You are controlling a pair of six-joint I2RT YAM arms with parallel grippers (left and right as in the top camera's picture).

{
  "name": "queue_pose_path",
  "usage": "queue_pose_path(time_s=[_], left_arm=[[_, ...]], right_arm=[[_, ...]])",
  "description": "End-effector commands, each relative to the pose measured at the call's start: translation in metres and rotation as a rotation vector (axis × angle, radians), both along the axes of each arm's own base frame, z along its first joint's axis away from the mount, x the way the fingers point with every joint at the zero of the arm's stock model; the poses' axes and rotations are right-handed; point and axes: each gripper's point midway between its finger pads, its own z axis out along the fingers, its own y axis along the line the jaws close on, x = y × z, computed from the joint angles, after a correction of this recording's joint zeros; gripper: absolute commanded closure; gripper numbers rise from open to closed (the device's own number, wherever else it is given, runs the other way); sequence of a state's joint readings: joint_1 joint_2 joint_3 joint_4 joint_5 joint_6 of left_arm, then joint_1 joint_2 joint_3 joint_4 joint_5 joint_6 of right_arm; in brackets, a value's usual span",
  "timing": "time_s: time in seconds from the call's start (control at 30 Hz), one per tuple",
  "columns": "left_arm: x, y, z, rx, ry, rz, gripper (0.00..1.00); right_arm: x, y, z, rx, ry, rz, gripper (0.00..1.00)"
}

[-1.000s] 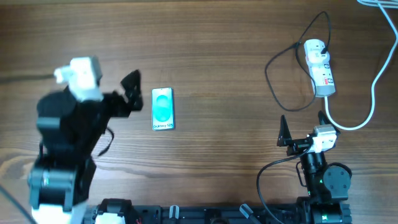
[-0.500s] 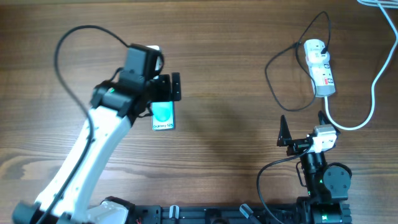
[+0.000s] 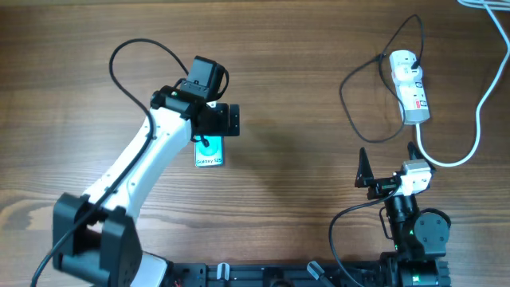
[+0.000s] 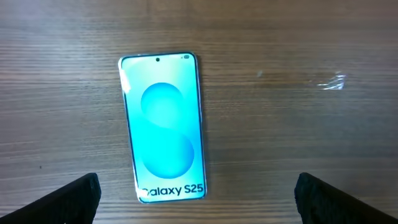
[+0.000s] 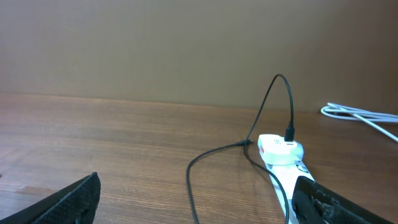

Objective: Plug charger to phone and switch on socket
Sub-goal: 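Move the left gripper over the blue phone and grasp its edge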

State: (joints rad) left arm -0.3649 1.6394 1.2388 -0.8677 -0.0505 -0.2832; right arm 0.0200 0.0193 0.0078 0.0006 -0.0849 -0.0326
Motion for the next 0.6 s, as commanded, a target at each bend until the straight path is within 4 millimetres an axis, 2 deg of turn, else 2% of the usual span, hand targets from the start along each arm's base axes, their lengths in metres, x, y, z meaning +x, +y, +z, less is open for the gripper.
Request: queue_pose_path(time_s=[0.0,0.23,0.57], left_arm=[[-0.001,-0.001,-0.023,0.018,0.063,0.010,0.00],[-0.004,0.006,-0.058,0.081,0.149,0.016,0.00],[0.003,0.012,-0.066,0.125,0.129,0.027,0.00]], right_arm=[[0.000,-0.002,0.000,-0.018,-0.004,-0.013,0.00],[0.000,-0.002,0.000,-0.018,-0.004,-0.013,0.00],[0.000,-0.002,0.000,-0.017,-0.003,-0.013,0.01]])
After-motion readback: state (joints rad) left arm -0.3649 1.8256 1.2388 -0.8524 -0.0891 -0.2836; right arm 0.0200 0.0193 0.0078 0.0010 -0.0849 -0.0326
